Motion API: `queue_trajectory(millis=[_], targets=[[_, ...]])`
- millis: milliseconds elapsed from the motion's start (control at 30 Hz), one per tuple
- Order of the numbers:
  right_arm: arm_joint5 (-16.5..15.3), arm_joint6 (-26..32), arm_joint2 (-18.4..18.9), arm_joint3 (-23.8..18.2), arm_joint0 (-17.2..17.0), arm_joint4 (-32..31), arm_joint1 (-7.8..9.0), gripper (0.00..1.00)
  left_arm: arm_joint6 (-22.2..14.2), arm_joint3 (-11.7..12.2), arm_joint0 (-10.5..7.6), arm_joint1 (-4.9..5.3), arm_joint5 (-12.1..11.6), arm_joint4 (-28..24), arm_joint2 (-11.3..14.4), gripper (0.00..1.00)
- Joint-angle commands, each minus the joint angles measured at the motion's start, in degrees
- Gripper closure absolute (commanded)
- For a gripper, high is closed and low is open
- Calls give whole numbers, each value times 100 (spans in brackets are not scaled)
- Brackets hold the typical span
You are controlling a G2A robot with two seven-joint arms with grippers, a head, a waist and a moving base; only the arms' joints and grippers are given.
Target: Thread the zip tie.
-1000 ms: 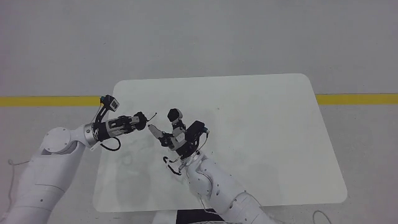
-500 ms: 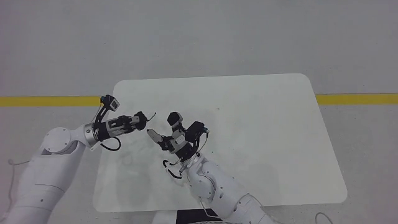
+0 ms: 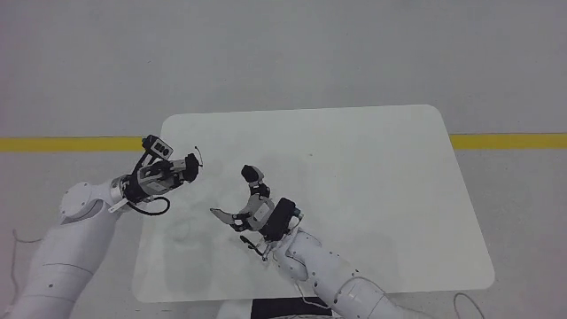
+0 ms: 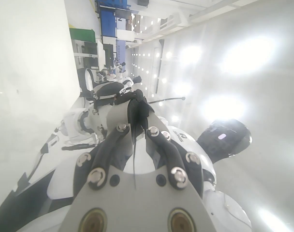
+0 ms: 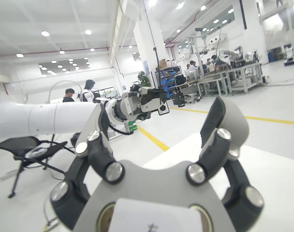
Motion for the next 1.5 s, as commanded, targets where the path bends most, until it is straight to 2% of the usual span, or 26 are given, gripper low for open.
queue_trajectory(millis=[0,67,367,400,433,500,533,600,667,700,867,933,1133,1400,1433,1467], targets=[[383,-182,-81,144,99,-357,-32,0,-43,26,-31,-17,80,-151,37,100],[904,-285,-152,292,246,-707,-80,0,-40,10,-41,-27,87,-188,65,100],[940,-332,-177,308,262,-736,-91,0,-7,8,-48,-27,45,-144,61,100],[940,-332,-177,308,262,-736,-91,0,32,0,-44,-30,62,-149,69,100],[940,-332,-177,308,262,-736,-91,0,154,-75,-18,-41,178,-181,117,100],[1289,-202,-212,214,334,-863,-66,0,239,-143,31,-51,300,-245,152,100],[1595,-224,-271,229,383,-863,-40,0,271,-163,59,-60,387,-340,169,100],[2394,-113,-584,338,598,-863,35,0,281,-213,91,-71,528,-443,201,100],[3100,68,-1062,439,861,-863,109,0,334,-243,109,-78,618,-484,216,100],[3277,189,-1223,472,962,-863,135,0,368,-247,116,-80,647,-494,218,100],[3277,468,-1405,423,1310,-863,264,0,483,-278,141,-91,707,-543,198,100],[3277,358,-1381,311,1310,-863,305,0,491,-295,144,-92,716,-521,189,100],[3277,358,-1381,311,1310,-863,305,0,485,-300,141,-91,704,-498,188,100],[3277,663,-1380,245,1398,-863,334,0,485,-300,141,-91,704,-498,188,100],[3277,699,-1385,251,1410,-863,333,11,485,-300,141,-91,704,-498,188,100],[3277,745,-1397,259,1429,-863,333,16,485,-300,141,-91,704,-498,188,100]])
